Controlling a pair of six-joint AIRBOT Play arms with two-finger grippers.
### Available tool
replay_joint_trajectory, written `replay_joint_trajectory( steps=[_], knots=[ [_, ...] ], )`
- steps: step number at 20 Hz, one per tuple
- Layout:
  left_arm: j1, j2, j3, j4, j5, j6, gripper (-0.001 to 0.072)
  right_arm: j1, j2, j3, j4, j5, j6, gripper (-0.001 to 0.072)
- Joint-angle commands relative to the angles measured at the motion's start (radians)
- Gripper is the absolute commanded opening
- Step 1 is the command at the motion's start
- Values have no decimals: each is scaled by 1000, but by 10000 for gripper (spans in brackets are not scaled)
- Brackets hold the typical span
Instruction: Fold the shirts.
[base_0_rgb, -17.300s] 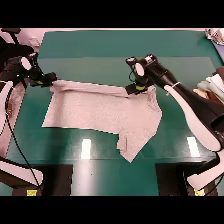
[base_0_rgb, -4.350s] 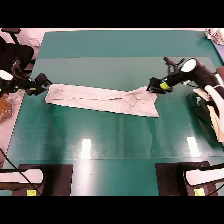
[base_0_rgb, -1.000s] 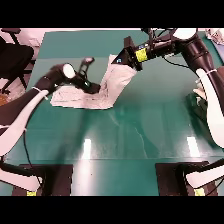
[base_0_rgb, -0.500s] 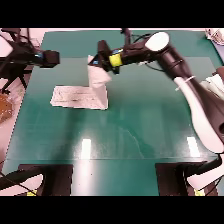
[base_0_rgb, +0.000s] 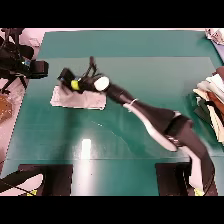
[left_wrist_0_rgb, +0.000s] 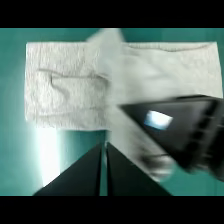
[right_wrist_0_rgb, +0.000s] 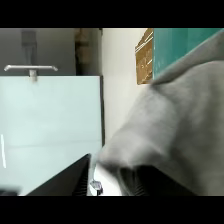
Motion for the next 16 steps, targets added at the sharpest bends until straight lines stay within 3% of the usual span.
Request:
replay_joint_trajectory(
  steps=[1, 4, 7, 8, 9, 11, 12, 14, 16],
  knots=[
    [2, 8, 1, 4, -76, -1, 64, 63, -174, 124, 81, -265, 6, 342],
    [2, 10, 1, 5, -87, -1, 64, 29, -132, 35, 69, -158, -3, 341],
    [2, 10, 1, 6, -92, 0, 64, -93, -9, -36, 61, 130, -340, 337],
    [2, 10, 1, 6, -93, -1, 64, -149, 29, -38, 7, 270, -360, 337],
    [2, 10, 1, 6, -94, 0, 64, -209, 67, -38, -70, 410, -338, 337],
    [2, 10, 1, 6, -92, -1, 64, -323, 137, -38, -307, 667, -183, 341],
    [2, 10, 1, 6, -92, 0, 64, -377, 163, -38, -414, 776, -119, 386],
    [2, 10, 1, 5, -94, -1, 64, -449, 188, -39, -509, 941, -87, 625],
    [2, 10, 1, 5, -94, -1, 64, -486, 190, -61, -553, 1033, -90, 642]
  ],
)
